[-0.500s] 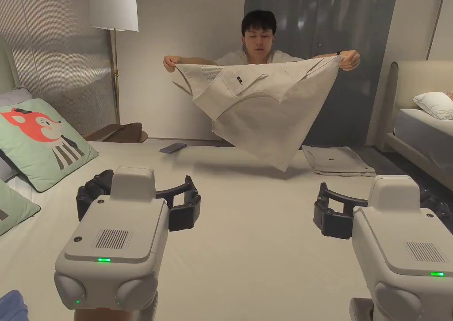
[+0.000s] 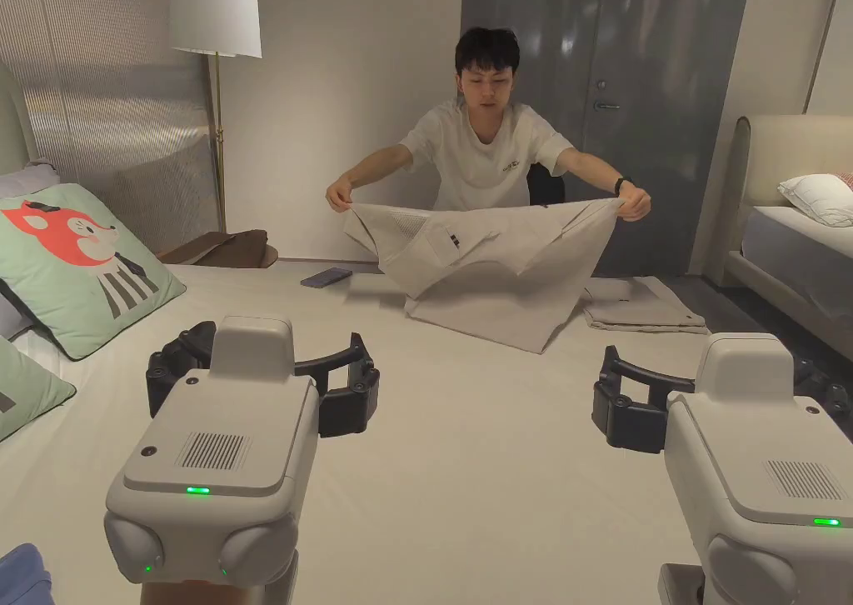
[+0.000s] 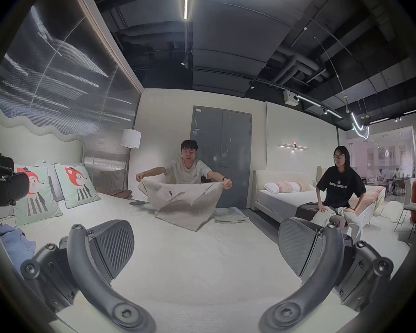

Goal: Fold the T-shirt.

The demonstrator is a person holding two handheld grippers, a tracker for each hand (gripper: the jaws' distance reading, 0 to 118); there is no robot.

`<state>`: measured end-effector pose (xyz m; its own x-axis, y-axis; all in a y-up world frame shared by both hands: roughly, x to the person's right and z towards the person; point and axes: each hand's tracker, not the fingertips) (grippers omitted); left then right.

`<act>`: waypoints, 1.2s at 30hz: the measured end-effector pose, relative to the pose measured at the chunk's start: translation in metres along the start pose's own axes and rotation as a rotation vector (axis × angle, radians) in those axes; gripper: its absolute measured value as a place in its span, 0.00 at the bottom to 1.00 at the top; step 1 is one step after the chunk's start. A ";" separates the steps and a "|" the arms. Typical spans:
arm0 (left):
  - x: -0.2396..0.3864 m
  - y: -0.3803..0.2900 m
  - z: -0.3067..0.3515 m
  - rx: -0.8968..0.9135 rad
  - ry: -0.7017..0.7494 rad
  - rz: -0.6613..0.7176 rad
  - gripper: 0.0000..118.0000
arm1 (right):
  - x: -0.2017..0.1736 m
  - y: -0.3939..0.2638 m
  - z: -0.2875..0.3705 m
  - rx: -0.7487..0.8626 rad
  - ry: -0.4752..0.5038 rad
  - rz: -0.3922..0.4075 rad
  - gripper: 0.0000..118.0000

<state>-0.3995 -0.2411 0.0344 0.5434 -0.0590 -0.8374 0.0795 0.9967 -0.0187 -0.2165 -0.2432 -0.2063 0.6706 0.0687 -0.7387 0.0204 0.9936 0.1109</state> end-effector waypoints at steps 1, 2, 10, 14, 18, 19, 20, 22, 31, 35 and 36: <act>0.000 0.000 0.000 0.001 -0.001 0.000 0.94 | 0.000 0.000 0.000 0.001 0.000 -0.001 0.99; 0.000 0.000 0.000 0.001 -0.001 0.002 0.94 | 0.000 0.000 0.000 0.002 -0.001 -0.003 0.99; 0.000 0.002 0.000 0.008 0.001 0.000 0.94 | 0.000 -0.002 -0.002 -0.001 0.000 -0.001 0.99; 0.000 0.001 0.000 0.006 0.001 0.001 0.94 | -0.001 -0.002 -0.001 -0.002 0.002 -0.003 0.99; 0.000 0.001 -0.001 0.004 0.002 0.000 0.94 | -0.002 -0.001 0.001 0.001 0.002 -0.008 0.99; -0.001 0.001 -0.001 0.004 0.002 0.002 0.94 | -0.002 -0.001 0.001 0.002 0.002 -0.008 0.99; -0.001 0.001 0.000 0.005 0.002 0.004 0.94 | -0.002 0.000 0.002 0.003 0.001 -0.006 0.99; -0.001 0.001 0.000 0.008 0.002 0.007 0.94 | -0.002 0.000 0.002 0.004 0.000 -0.004 0.99; -0.001 0.001 0.002 0.009 -0.002 0.010 0.94 | -0.002 0.001 0.004 0.008 0.000 -0.002 0.99; 0.000 0.001 0.003 0.011 -0.002 0.010 0.94 | -0.002 0.002 0.005 0.015 -0.002 -0.001 0.99; 0.000 0.001 0.003 0.012 -0.002 0.009 0.94 | -0.002 0.001 0.004 0.015 -0.002 -0.001 0.99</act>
<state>-0.3972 -0.2399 0.0362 0.5458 -0.0501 -0.8365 0.0844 0.9964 -0.0046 -0.2148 -0.2424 -0.2024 0.6721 0.0677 -0.7374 0.0321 0.9922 0.1203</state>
